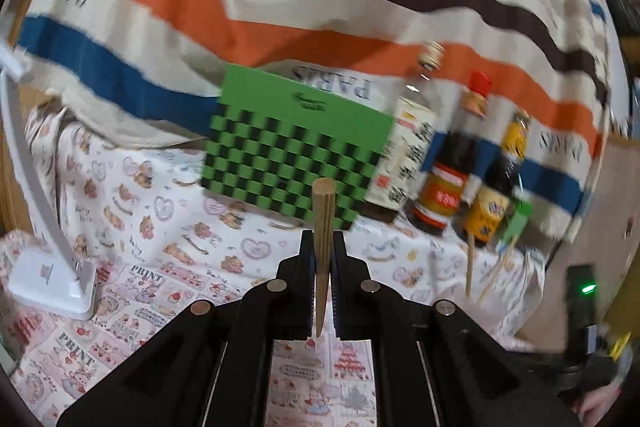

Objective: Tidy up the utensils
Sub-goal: 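Close the right tool on a chopstick while the left tool lifts its chopstick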

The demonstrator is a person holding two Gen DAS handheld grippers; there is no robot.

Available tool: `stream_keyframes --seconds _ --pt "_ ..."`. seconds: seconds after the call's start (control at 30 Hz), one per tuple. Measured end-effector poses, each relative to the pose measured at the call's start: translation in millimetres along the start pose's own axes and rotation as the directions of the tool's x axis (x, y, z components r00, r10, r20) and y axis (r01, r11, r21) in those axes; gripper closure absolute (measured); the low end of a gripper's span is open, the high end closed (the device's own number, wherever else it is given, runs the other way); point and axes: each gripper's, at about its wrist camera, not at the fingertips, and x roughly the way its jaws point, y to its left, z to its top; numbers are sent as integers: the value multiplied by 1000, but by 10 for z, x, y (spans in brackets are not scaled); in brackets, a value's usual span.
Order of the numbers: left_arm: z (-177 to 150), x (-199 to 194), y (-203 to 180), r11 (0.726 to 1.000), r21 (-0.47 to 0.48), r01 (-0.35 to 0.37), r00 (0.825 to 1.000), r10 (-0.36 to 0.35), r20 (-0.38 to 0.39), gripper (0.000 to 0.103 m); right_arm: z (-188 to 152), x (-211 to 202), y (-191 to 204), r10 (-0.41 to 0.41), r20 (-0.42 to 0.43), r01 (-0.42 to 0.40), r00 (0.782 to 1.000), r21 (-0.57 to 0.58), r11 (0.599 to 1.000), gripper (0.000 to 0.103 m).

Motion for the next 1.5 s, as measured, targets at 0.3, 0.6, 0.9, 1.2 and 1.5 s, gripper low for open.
stream_keyframes --seconds 0.3,0.6,0.9,1.2,1.5 --pt "60 26 381 991 -125 -44 999 47 19 97 249 769 191 -192 -112 205 975 121 971 94" --pt "40 42 384 998 -43 -38 996 42 80 97 365 1180 132 -341 -172 357 924 72 931 94" --pt "73 -1 391 998 -67 -20 997 25 79 97 526 1337 -6 -254 -251 292 934 131 947 94" --pt "116 -52 381 992 -124 34 998 -28 50 97 617 1540 32 -291 -275 325 916 86 942 94" --pt "141 -128 265 997 -77 15 998 -11 54 97 535 1181 284 -201 -121 207 972 36 978 94"
